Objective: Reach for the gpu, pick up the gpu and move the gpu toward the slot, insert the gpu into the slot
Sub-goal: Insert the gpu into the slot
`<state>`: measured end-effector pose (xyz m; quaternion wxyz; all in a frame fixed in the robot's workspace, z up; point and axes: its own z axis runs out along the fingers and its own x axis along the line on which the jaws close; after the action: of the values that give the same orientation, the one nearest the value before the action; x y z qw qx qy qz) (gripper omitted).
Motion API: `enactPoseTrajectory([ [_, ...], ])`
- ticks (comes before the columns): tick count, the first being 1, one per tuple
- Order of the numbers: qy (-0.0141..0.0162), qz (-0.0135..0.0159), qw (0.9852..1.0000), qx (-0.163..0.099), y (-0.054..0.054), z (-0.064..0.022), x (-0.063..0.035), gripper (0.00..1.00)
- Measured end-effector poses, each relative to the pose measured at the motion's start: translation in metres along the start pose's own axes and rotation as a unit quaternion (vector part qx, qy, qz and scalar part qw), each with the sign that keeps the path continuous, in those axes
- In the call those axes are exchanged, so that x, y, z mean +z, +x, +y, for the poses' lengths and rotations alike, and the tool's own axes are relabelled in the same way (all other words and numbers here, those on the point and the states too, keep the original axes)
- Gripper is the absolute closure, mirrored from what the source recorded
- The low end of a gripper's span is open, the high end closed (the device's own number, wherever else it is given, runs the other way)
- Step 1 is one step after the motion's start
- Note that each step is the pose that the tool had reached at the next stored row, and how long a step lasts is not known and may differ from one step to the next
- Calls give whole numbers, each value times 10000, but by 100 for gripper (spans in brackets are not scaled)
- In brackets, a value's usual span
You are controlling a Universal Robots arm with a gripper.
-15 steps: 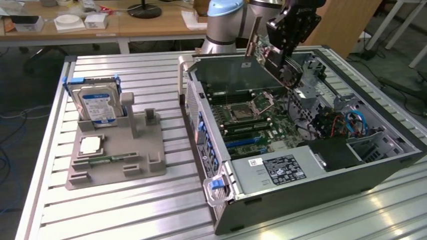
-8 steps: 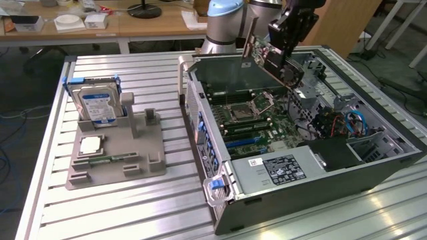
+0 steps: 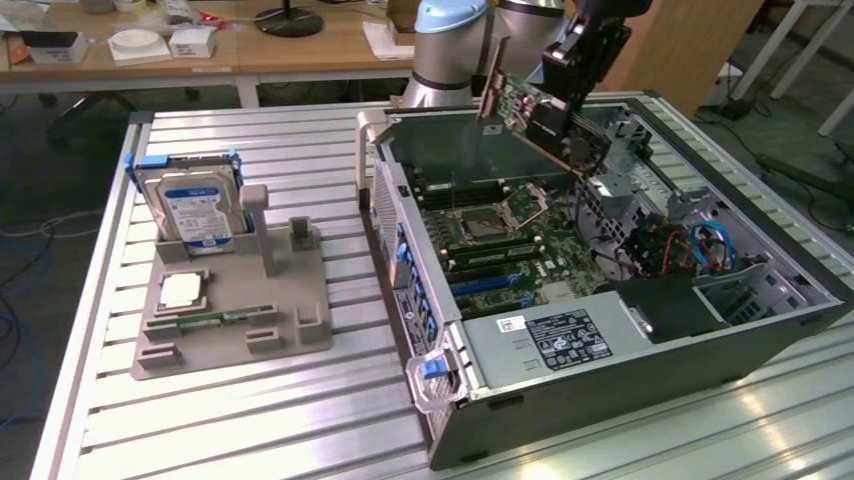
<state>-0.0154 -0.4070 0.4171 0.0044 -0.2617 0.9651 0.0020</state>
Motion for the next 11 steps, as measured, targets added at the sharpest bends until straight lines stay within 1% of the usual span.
enactPoseTrajectory([
  [3, -3, 0, 9996, -274, 0, 0, 1, 74],
  [6, -5, 1, 9985, -544, 0, 0, 2, 74],
  [8, -7, 1, 9974, -723, 0, 0, 3, 74],
  [11, -9, 2, 9950, -1000, 0, 0, 4, 74],
])
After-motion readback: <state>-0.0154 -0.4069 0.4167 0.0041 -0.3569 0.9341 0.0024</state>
